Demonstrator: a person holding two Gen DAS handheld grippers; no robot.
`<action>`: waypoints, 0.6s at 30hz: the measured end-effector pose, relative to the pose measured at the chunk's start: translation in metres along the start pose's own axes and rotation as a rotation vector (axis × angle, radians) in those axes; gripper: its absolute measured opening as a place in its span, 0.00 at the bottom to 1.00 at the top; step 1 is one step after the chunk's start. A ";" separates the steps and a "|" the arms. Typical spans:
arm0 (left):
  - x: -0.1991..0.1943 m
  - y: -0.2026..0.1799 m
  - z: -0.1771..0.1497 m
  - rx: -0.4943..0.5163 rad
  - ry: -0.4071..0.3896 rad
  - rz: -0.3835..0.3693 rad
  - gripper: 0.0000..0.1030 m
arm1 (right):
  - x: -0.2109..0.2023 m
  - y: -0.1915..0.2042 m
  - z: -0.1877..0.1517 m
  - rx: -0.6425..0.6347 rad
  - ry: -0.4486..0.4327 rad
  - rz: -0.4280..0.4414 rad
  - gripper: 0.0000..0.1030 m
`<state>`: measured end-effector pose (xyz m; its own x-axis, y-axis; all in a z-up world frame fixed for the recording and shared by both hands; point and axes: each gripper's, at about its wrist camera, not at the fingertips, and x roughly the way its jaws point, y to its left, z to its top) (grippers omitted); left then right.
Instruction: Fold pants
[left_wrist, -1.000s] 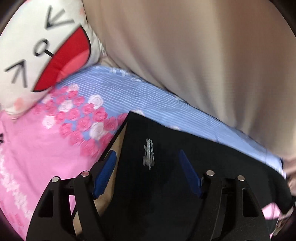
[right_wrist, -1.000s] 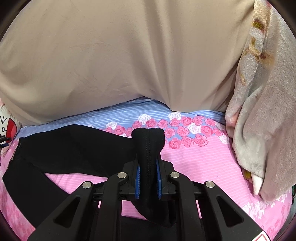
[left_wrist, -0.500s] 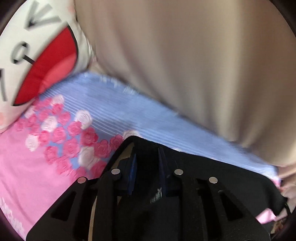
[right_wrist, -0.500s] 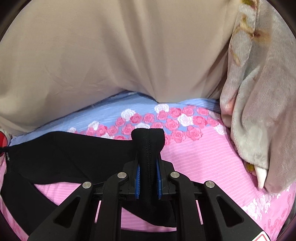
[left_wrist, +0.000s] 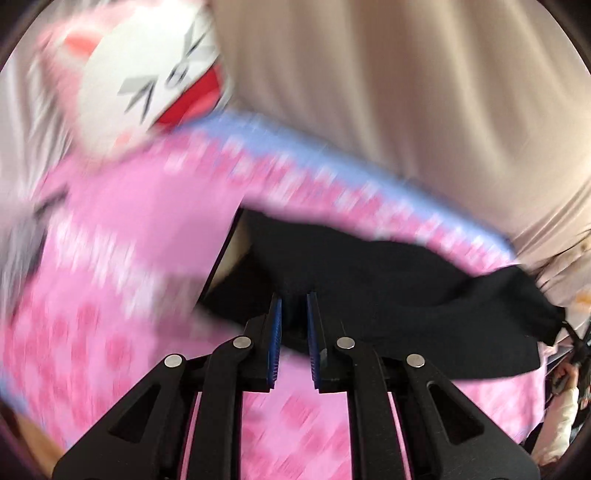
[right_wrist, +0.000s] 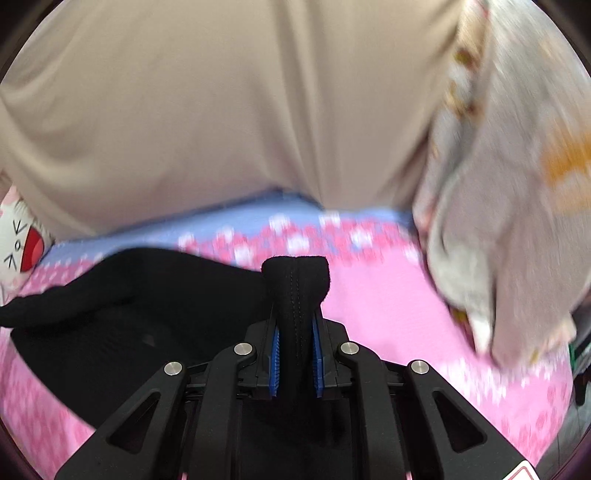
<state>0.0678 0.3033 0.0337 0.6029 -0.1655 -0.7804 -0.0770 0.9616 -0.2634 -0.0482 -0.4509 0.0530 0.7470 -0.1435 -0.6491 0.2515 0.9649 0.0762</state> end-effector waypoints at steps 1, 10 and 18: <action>0.013 0.010 -0.015 -0.015 0.026 0.089 0.08 | 0.001 -0.004 -0.016 -0.009 0.024 -0.011 0.12; 0.013 -0.023 -0.012 0.004 -0.020 0.196 0.32 | -0.033 -0.056 -0.071 0.126 0.004 -0.073 0.35; 0.066 -0.117 -0.037 -0.025 0.120 -0.174 0.90 | -0.072 -0.052 -0.086 0.358 -0.065 0.171 0.70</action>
<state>0.0877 0.1722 -0.0079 0.5103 -0.3550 -0.7833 -0.0005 0.9107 -0.4130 -0.1676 -0.4723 0.0305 0.8313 -0.0120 -0.5557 0.3100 0.8399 0.4456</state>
